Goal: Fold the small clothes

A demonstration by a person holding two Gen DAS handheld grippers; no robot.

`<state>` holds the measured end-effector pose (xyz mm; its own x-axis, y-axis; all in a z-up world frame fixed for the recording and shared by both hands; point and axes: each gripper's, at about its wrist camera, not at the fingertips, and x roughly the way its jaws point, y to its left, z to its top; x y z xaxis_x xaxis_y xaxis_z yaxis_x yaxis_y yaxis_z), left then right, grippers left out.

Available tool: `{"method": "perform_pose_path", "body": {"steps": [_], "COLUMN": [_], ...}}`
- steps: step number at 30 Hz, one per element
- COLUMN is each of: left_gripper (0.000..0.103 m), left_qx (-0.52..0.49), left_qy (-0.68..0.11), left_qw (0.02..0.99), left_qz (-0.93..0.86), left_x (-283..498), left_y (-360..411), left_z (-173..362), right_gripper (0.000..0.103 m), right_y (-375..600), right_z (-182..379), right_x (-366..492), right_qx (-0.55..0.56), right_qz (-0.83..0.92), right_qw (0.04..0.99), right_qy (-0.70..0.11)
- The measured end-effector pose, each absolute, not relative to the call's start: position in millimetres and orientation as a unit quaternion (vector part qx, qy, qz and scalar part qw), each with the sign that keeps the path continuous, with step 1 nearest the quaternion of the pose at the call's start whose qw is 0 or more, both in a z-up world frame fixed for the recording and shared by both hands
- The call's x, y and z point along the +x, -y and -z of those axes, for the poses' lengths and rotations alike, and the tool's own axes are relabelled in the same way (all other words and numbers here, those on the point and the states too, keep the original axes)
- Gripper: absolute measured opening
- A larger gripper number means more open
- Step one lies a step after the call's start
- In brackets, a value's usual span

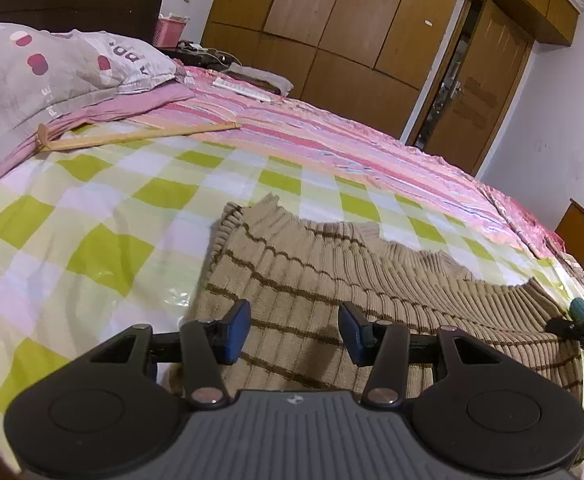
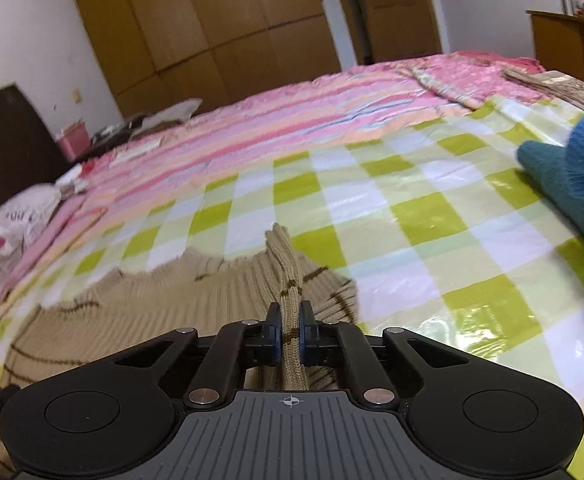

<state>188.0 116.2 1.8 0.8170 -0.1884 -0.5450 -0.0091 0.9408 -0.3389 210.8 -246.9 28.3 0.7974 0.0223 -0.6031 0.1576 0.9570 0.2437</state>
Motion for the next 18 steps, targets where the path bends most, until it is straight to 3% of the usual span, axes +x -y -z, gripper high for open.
{"method": "perform_pose_path", "body": {"steps": [12, 18], "left_gripper": [0.053, 0.053], "left_qx": [-0.125, -0.127], "left_qy": [-0.312, -0.319], "left_qw": [0.941, 0.938], "left_qz": [0.037, 0.040], "left_x": [190, 190], "left_y": [-107, -109], "left_z": [5, 3], "right_gripper": [0.005, 0.014], "right_y": [249, 244], "right_z": [-8, -20], "right_x": [216, 215], "right_qx": [0.102, 0.085], "right_qz": [0.082, 0.084], "right_qw": [0.933, 0.932], "right_qy": [-0.334, -0.341]}}
